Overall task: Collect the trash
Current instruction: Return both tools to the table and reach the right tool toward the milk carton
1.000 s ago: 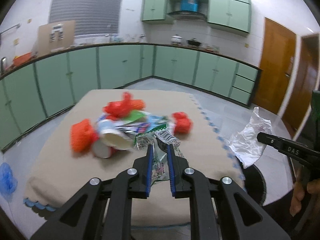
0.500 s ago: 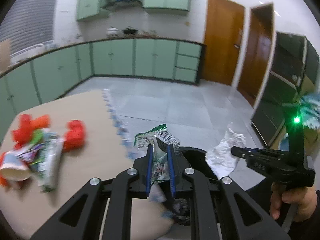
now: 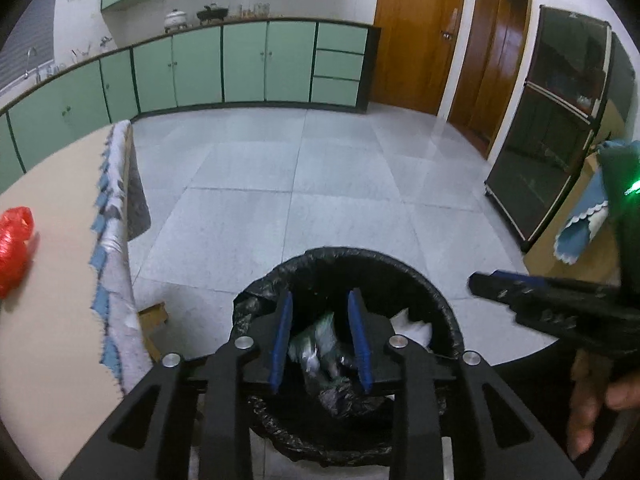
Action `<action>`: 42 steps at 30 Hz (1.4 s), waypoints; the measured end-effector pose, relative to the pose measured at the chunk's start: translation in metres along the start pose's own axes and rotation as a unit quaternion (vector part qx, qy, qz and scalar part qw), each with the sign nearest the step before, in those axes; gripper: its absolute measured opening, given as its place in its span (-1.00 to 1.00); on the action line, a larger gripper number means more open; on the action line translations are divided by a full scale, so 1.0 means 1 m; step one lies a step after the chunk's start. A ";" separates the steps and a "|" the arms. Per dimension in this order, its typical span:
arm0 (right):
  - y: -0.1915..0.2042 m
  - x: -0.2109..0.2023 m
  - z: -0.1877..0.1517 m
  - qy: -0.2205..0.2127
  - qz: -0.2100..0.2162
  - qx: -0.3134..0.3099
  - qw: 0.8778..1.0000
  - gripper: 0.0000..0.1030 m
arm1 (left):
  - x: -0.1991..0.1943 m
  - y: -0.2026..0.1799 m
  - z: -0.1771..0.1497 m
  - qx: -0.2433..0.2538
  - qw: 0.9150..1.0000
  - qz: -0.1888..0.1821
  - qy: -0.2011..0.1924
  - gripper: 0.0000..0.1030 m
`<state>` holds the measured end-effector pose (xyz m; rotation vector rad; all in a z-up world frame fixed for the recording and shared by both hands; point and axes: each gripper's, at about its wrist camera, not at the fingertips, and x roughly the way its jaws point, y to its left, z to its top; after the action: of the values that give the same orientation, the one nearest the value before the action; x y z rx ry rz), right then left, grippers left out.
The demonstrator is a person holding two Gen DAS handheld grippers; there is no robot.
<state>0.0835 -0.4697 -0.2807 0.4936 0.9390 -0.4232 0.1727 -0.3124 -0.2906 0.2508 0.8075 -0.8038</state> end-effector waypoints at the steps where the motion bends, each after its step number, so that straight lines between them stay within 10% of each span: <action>1: 0.001 -0.001 0.000 -0.002 0.000 0.000 1.000 -0.34 | -0.002 0.003 -0.002 -0.003 1.000 0.002 -0.001 -0.35; 14: 0.046 -0.056 -0.005 -0.066 0.005 -0.063 0.996 -0.18 | -0.107 0.064 -0.023 -0.053 0.991 0.109 -0.063 0.21; 32: 0.235 -0.098 -0.046 -0.083 0.148 -0.194 0.966 -0.04 | -0.276 0.186 -0.105 -0.174 0.923 0.319 -0.130 0.56; 42: 0.351 -0.078 -0.085 -0.062 0.206 -0.252 0.944 -0.05 | -0.291 0.227 -0.126 -0.195 0.910 0.335 -0.147 0.55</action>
<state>0.1779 -0.1269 -0.1814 0.1811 0.7595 0.1683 0.1454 0.0619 -0.1860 0.0339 0.5233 -0.0176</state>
